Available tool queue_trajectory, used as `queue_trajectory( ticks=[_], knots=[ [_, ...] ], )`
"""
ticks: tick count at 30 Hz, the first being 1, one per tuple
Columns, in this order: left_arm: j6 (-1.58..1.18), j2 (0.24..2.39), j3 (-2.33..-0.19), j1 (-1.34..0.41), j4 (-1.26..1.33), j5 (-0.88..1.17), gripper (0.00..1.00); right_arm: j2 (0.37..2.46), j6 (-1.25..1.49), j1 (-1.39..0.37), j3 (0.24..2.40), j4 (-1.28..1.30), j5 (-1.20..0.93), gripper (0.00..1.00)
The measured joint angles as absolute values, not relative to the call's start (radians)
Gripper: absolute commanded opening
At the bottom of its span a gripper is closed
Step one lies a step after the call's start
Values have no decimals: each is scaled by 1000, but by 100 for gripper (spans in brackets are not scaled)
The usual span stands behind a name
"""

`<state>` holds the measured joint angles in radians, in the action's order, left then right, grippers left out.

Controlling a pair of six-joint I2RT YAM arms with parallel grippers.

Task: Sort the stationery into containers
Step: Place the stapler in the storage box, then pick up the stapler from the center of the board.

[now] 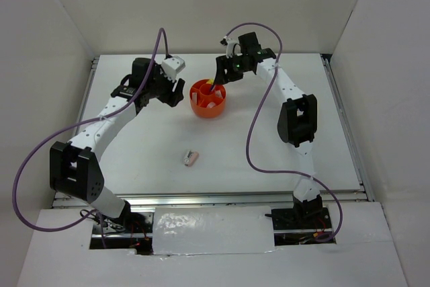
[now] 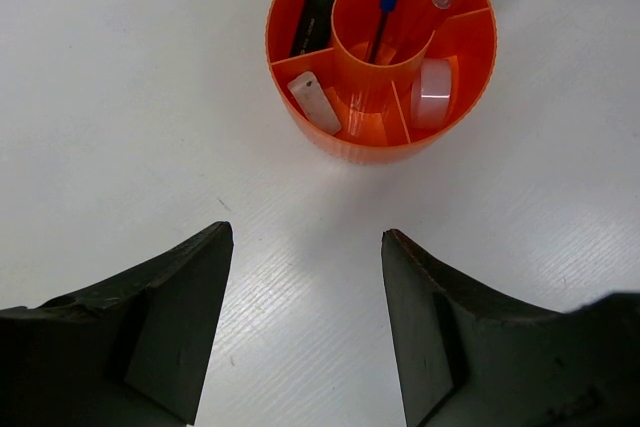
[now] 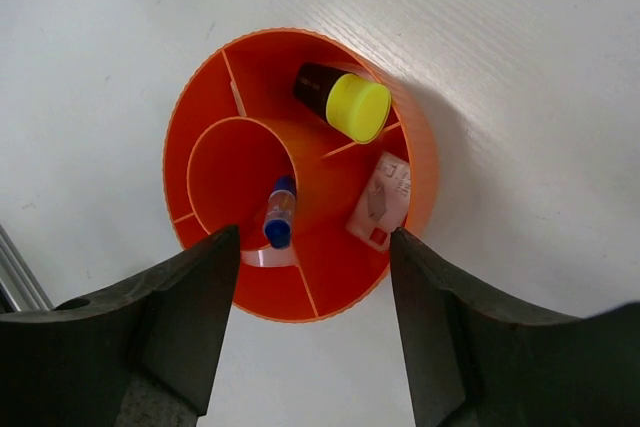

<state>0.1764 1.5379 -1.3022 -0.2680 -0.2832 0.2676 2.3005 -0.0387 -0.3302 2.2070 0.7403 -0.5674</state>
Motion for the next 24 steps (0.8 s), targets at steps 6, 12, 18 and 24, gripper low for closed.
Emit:
queue_trajectory(
  ticks=[6,12,18,24],
  knots=[
    [176,1538,-1302,-259,-282,269,73,2300,-41,-333,2207,740,-572,72],
    [188,1497,-1255,-234,-286,321,72,2296,-33,-324,2207,741,-580,72],
    [279,1337,-1070,-345,-386,341,74,2175,-15,-250,2120,716,-592,72],
    [307,1258,-912,-582,-468,280,70,1913,-15,-93,1907,685,-605,70]
  ],
)
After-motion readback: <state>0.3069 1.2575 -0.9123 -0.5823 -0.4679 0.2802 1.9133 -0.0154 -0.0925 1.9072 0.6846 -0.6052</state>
